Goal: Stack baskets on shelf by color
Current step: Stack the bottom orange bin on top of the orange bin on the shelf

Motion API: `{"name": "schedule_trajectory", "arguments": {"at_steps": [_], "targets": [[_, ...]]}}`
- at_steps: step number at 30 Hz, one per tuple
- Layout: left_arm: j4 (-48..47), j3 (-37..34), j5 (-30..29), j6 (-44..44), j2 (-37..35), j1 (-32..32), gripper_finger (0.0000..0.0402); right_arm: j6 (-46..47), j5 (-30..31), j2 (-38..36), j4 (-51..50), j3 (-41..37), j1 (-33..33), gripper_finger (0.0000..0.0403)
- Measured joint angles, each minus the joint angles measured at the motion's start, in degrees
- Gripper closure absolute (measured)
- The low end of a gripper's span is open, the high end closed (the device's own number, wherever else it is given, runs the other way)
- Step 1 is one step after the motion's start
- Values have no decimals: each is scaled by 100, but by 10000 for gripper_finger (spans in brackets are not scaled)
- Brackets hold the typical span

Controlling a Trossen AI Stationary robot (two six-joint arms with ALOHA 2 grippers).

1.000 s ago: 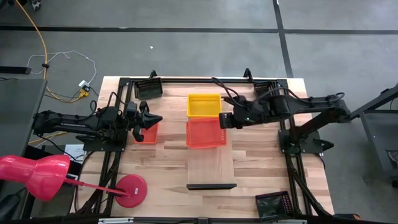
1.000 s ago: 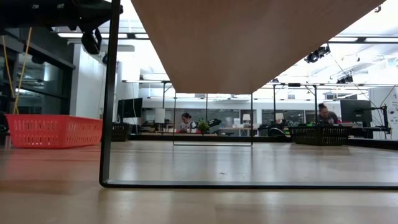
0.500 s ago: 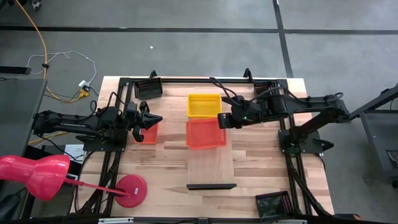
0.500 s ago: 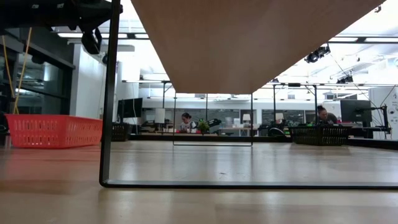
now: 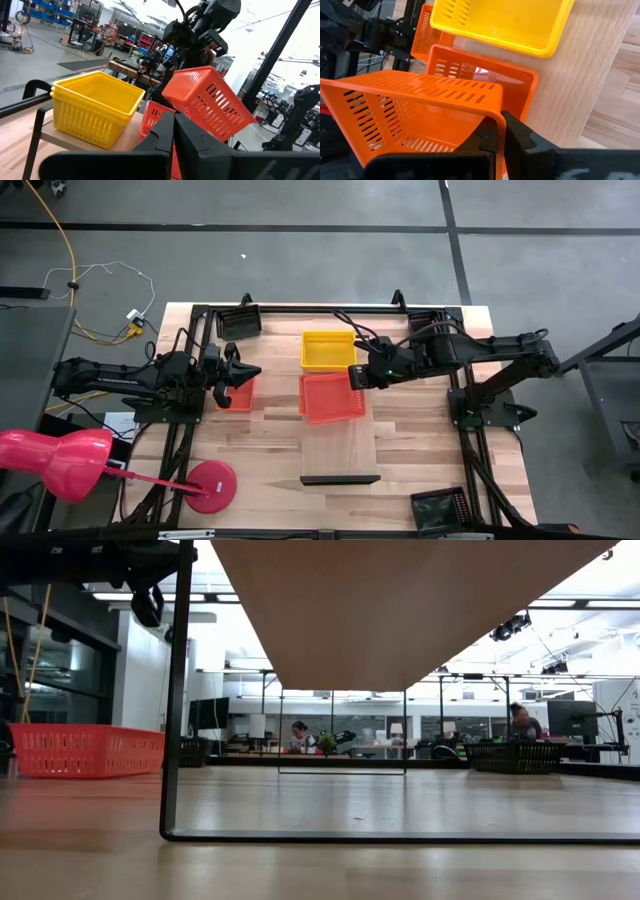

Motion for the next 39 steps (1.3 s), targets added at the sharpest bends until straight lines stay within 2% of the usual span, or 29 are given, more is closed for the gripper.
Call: {"name": "schedule_trajectory", "arguments": {"at_steps": [24, 27, 35, 39], "targets": [[-213, 0, 2, 0, 0, 2, 401, -77, 85, -2, 1, 0, 0, 400], [-213, 0, 2, 0, 0, 2, 401, -78, 83, -2, 1, 0, 0, 381], [-213, 0, 2, 0, 0, 2, 401, -95, 119, -4, 15, 0, 0, 290], [-213, 0, 2, 0, 0, 2, 401, -207, 140, -11, 93, 0, 0, 268]]}}
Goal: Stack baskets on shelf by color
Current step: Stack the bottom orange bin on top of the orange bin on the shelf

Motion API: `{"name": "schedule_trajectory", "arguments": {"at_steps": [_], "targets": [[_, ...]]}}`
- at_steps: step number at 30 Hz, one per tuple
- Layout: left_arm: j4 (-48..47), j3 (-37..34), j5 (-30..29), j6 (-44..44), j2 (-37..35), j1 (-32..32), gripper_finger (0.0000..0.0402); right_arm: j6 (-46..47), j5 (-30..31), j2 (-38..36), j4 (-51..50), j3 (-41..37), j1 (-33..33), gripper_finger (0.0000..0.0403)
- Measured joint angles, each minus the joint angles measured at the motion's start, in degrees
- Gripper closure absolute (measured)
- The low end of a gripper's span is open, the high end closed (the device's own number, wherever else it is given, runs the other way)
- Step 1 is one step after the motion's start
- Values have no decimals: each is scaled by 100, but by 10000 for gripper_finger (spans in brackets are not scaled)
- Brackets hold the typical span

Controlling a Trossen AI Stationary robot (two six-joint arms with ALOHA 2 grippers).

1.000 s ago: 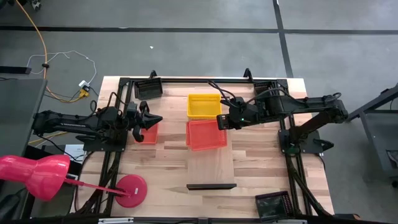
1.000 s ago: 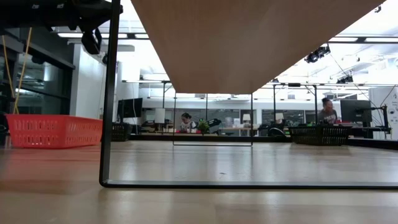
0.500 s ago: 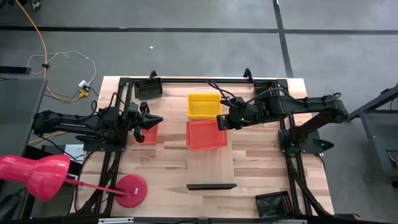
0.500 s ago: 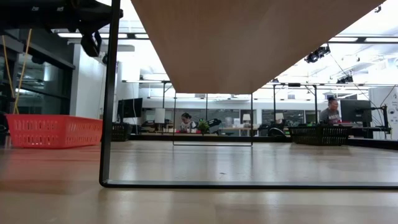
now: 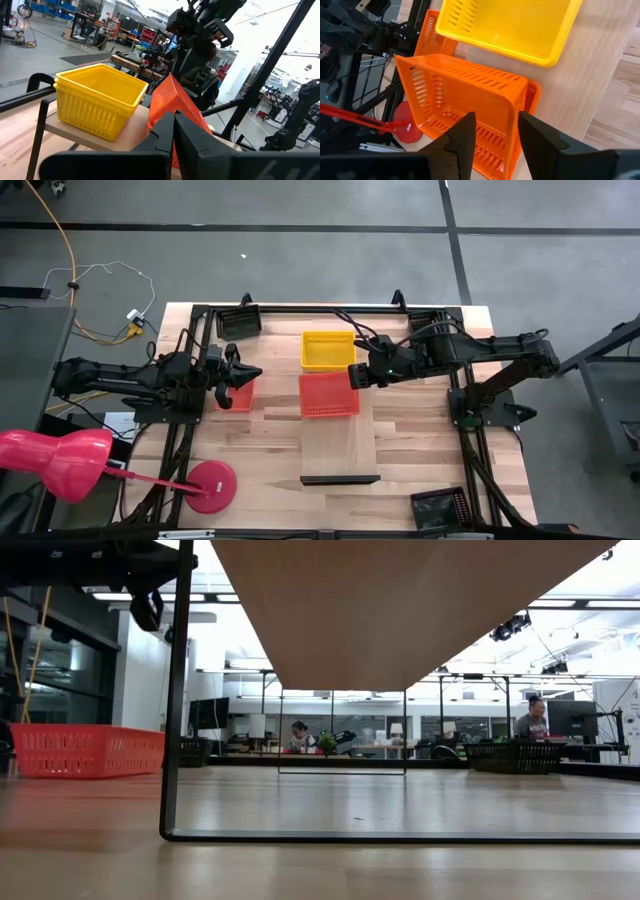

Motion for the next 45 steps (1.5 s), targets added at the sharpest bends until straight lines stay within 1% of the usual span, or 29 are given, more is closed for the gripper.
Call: {"name": "schedule_trajectory", "arguments": {"at_steps": [4, 9, 12, 15, 17, 19, 21, 24, 26, 29, 34, 45], "targets": [[0, 0, 0, 0, 0, 0, 401, -60, -2, -16, 46, -2, 0, 263], [1, 0, 0, 0, 0, 0, 401, -635, 1, -77, 476, -2, 0, 263], [2, 0, 0, 0, -2, -1, 401, -949, 1, -128, 818, -2, 2, 272], [-4, 0, 0, -2, -2, -2, 401, -1128, 9, -131, 940, 0, 2, 300], [-29, 0, 0, -3, -2, -2, 401, -1317, 71, -90, 1019, -2, 23, 332], [-42, 0, 0, -5, 0, -2, 401, -1557, 193, 5, 1221, 0, 79, 375], [-39, 0, 0, -9, -4, -2, 401, -1899, 305, 142, 1571, -2, 123, 394], [-40, 0, 0, -13, -2, -2, 401, -2259, 261, 345, 2133, -1, 137, 388], [-42, 0, -6, -13, -2, -1, 401, -2546, 228, 529, 2417, 0, 131, 397], [-41, 0, -31, -15, -2, -1, 401, -2839, 460, 780, 2488, 0, 116, 398], [-42, 0, -37, -151, -2, 0, 401, -3022, 918, 977, 2469, 0, 115, 401], [-44, 0, -154, -164, -2, 0, 401, -3024, 1205, 1002, 1779, 0, 116, 403]]}}
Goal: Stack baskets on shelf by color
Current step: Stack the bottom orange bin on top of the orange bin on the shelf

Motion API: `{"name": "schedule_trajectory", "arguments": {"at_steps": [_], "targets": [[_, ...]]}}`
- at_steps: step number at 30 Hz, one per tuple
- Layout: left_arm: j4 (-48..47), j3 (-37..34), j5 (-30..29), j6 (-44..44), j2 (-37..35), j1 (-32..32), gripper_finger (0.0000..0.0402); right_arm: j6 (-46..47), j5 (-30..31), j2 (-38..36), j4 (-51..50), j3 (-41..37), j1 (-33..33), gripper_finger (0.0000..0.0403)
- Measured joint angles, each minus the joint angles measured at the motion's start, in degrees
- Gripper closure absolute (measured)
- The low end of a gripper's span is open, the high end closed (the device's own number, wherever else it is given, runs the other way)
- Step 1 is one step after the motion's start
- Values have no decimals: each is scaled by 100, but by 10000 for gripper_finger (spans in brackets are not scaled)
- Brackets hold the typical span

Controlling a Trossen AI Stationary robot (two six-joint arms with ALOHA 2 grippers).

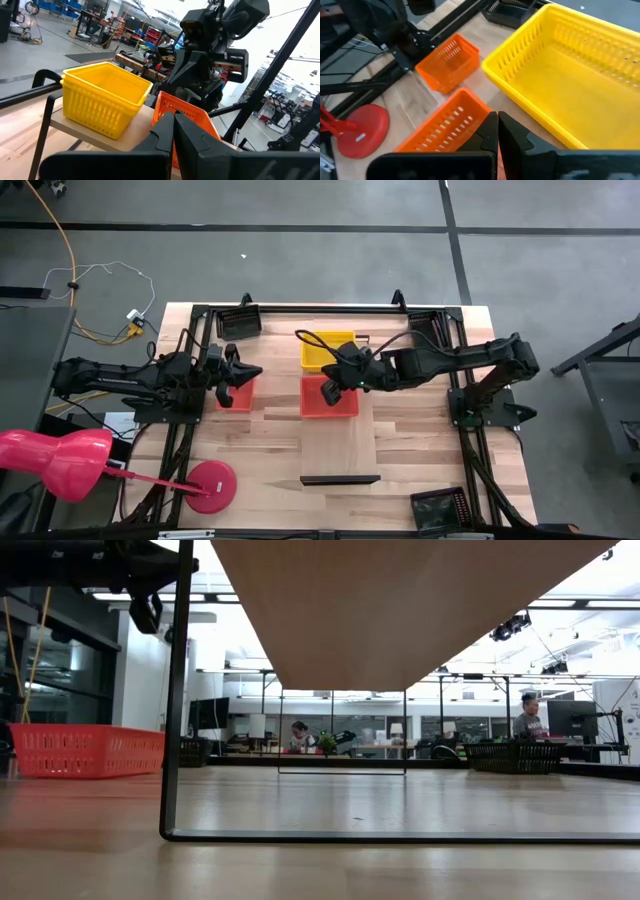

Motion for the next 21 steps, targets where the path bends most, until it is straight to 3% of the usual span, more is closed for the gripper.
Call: {"name": "schedule_trajectory", "arguments": {"at_steps": [6, 15, 21], "targets": [[-2, 0, -2, 0, 0, 0, 401, -235, -116, -171, -28, 0, -2, 403], [-7, 9, 8, -2, 0, -4, 401, -366, -1199, -797, -1363, 0, 283, 403], [-663, 521, 536, -143, 303, -360, 401, -34, -1093, -887, -2234, 0, 616, 403]]}}
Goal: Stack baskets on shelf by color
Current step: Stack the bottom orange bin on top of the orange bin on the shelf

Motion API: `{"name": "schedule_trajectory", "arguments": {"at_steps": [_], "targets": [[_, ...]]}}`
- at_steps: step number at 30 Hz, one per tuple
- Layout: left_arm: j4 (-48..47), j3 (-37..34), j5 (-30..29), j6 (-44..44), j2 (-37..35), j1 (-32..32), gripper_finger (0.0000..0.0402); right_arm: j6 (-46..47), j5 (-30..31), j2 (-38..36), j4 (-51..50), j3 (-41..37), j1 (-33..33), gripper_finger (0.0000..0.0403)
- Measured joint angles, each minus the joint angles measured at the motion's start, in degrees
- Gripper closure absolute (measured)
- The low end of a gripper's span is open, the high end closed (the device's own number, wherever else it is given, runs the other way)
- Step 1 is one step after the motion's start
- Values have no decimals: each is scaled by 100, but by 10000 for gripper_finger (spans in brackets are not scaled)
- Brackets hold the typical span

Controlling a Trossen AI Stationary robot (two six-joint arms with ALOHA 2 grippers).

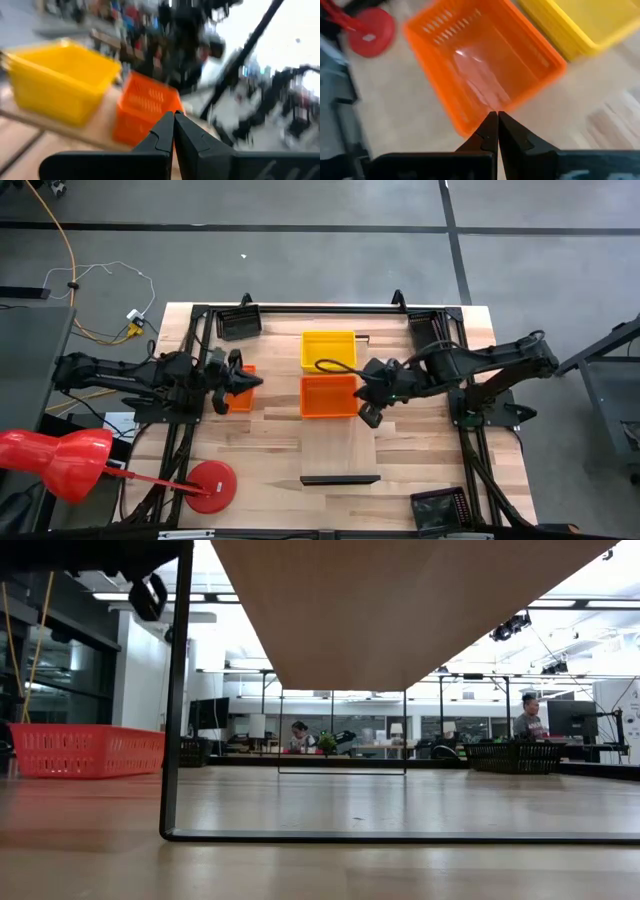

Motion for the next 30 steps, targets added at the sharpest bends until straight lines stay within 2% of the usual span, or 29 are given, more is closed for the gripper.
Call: {"name": "schedule_trajectory", "arguments": {"at_steps": [4, 9, 17, 24, 30], "targets": [[-792, 540, -67, 297, 643, -523, 401, 133, 199, -19, -312, 0, 103, 403], [-762, 895, -177, 309, 1766, -1017, 401, 194, 359, -43, -554, 0, 97, 403], [-118, 1455, -1358, -81, 3488, -1567, 401, 194, 598, -43, -603, 0, 87, 403], [287, 1829, -1949, -93, 4255, -1831, 401, 194, 649, -43, -603, 0, 85, 403], [310, 1944, -2085, -94, 4555, -1863, 401, 194, 659, -43, -603, 0, 85, 403]]}}
